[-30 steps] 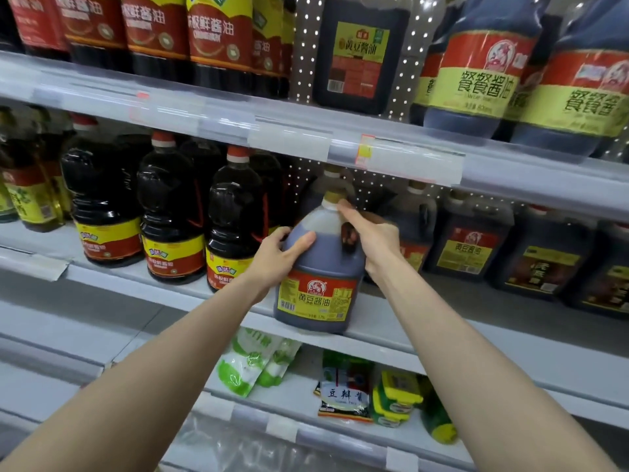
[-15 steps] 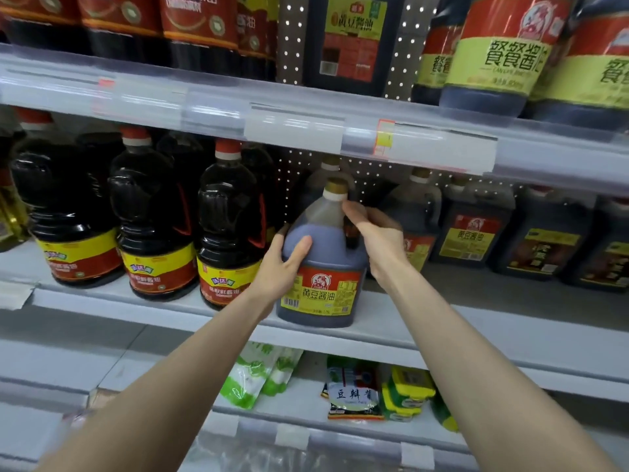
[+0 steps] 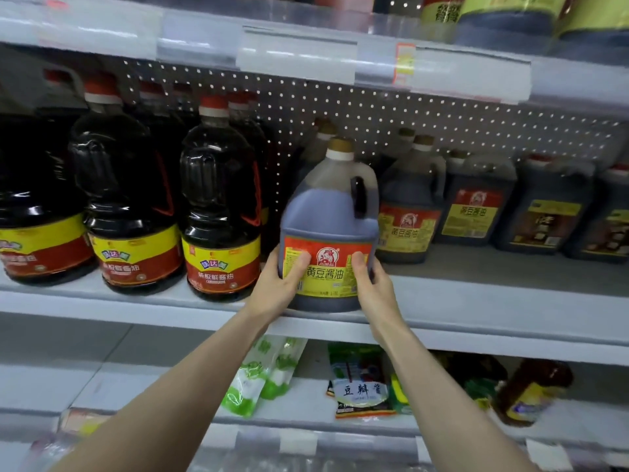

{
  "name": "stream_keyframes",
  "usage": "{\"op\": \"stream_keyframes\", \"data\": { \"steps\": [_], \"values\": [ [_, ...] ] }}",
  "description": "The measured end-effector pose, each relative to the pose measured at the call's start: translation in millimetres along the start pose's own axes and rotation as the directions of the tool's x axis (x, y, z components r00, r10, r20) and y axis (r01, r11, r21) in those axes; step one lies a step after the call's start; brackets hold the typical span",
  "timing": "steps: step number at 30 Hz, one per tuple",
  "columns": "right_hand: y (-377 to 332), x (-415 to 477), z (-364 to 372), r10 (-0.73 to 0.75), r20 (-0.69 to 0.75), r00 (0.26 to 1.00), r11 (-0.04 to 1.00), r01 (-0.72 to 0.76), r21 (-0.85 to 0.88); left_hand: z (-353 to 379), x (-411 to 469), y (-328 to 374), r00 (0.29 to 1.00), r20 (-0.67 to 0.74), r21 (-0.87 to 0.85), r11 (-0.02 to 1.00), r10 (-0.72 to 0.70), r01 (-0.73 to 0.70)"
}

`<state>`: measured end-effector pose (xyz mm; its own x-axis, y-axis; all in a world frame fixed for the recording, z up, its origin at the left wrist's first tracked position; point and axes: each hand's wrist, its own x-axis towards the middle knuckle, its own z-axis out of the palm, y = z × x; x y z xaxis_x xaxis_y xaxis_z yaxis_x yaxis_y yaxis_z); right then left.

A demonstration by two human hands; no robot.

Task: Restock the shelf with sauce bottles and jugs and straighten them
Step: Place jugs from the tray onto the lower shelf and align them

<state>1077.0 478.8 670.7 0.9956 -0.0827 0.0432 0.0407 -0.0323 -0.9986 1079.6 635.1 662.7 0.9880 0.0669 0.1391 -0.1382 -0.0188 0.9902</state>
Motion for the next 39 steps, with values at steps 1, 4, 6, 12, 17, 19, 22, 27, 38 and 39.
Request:
{"op": "stream_keyframes", "data": {
  "steps": [1,4,6,12,17,19,22,27,38,39],
  "values": [
    [2,2,0,-0.005,0.005,1.000,1.000,0.005,-0.006,-1,2,-2,1.000,0.006,-0.001,1.000,0.009,-0.009],
    [8,2,0,-0.011,0.031,0.999,1.000,0.011,-0.021,-4,2,-12,1.000,0.019,0.002,1.000,0.020,-0.020],
    [14,1,-1,-0.023,0.021,0.999,0.998,0.024,-0.054,-4,1,-16,0.999,0.027,0.007,0.999,0.033,-0.034],
    [21,6,-1,-0.028,0.012,1.000,0.988,0.030,-0.154,-6,0,-19,0.996,0.044,-0.019,0.997,0.073,-0.072],
    [22,9,2,-0.049,0.049,0.998,0.978,0.057,-0.200,-10,2,-21,0.995,0.048,-0.020,0.996,0.091,-0.090],
    [18,11,4,-0.042,0.062,0.997,0.973,0.055,-0.223,-11,4,-21,0.995,0.049,-0.031,0.996,0.088,-0.086],
    [14,11,6,-0.030,0.073,0.997,0.969,0.047,-0.243,-10,5,-20,0.995,0.052,-0.052,0.995,0.083,-0.081],
    [18,12,9,-0.041,0.096,0.994,0.979,0.060,-0.197,-8,5,-20,0.995,-0.003,-0.079,0.992,0.102,-0.102],
    [24,7,-5,-0.018,0.123,0.992,0.994,0.031,-0.103,-14,1,-25,0.997,0.013,-0.092,0.993,0.076,-0.074],
    [24,8,-5,-0.017,0.117,0.993,0.993,0.030,-0.116,-13,1,-25,0.996,0.023,-0.096,0.992,0.080,-0.078]
  ]
}}
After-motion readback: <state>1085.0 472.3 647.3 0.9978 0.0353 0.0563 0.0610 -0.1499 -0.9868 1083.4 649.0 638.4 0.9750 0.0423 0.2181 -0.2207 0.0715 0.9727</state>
